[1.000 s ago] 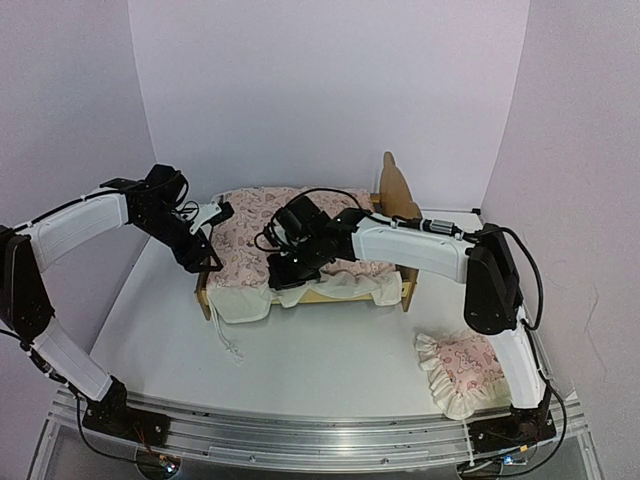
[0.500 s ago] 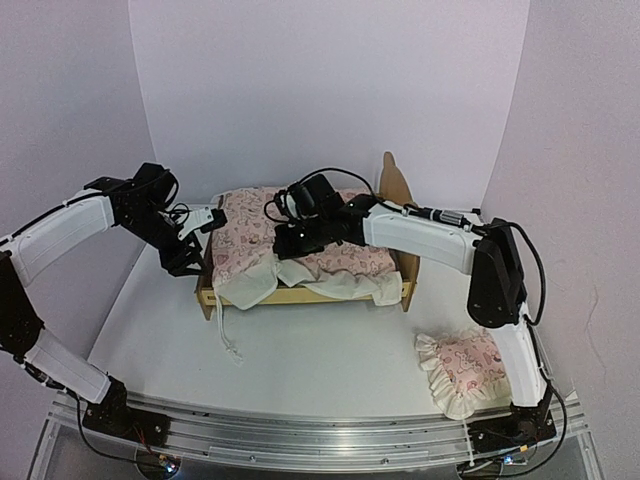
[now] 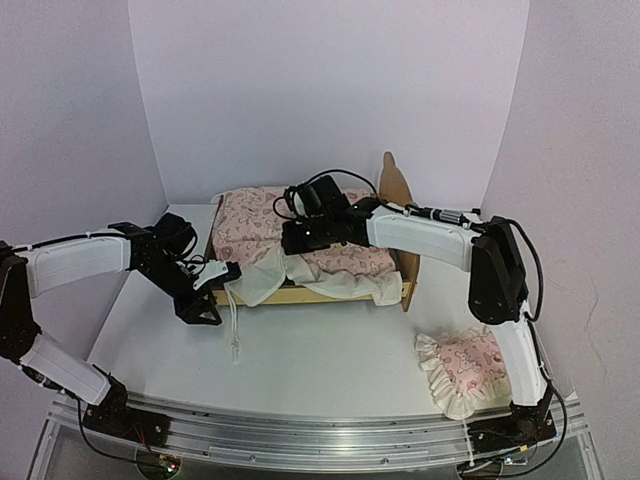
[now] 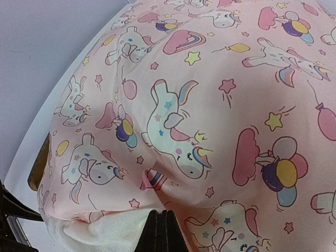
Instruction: Set up the pet bed
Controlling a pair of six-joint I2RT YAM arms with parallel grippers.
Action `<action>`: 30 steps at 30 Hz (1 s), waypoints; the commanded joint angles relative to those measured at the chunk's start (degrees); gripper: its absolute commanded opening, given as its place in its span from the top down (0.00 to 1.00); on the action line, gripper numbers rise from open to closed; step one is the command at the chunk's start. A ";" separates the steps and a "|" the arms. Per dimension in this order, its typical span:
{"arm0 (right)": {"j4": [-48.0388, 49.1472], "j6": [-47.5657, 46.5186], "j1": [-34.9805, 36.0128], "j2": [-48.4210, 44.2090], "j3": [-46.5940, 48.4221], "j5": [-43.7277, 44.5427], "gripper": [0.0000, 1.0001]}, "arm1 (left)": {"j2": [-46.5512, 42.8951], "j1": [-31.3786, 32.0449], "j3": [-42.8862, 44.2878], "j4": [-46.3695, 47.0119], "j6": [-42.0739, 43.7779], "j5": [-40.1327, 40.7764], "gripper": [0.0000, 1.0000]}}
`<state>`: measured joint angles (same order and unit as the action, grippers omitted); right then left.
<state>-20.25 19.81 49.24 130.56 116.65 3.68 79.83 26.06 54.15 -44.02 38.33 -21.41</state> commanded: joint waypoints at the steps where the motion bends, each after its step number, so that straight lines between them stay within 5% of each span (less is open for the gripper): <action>1: 3.49 -0.34 -0.01 -4.31 -2.97 1.32 1.00 | -0.68 0.31 -1.71 14.26 -20.03 1.87 0.45; 9: 6.24 -1.98 -0.04 -7.16 -6.57 2.06 1.00 | -5.65 7.07 -7.18 24.23 -41.85 7.25 0.52; 15: 7.02 -3.65 -0.05 -7.87 -6.07 2.56 1.00 | -3.92 9.01 -11.21 22.68 -57.72 10.72 0.51; 26: 8.61 -4.44 -0.04 -8.67 -5.91 0.29 1.00 | -0.44 9.01 -18.86 33.10 -59.90 10.04 0.52; 30: 9.73 -4.73 -0.05 -9.52 -7.41 0.20 1.00 | 4.27 9.01 -17.51 34.32 -60.00 11.30 0.61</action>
<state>-13.79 15.89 49.25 125.59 109.92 4.32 80.03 35.15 35.94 -14.10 -20.03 -11.74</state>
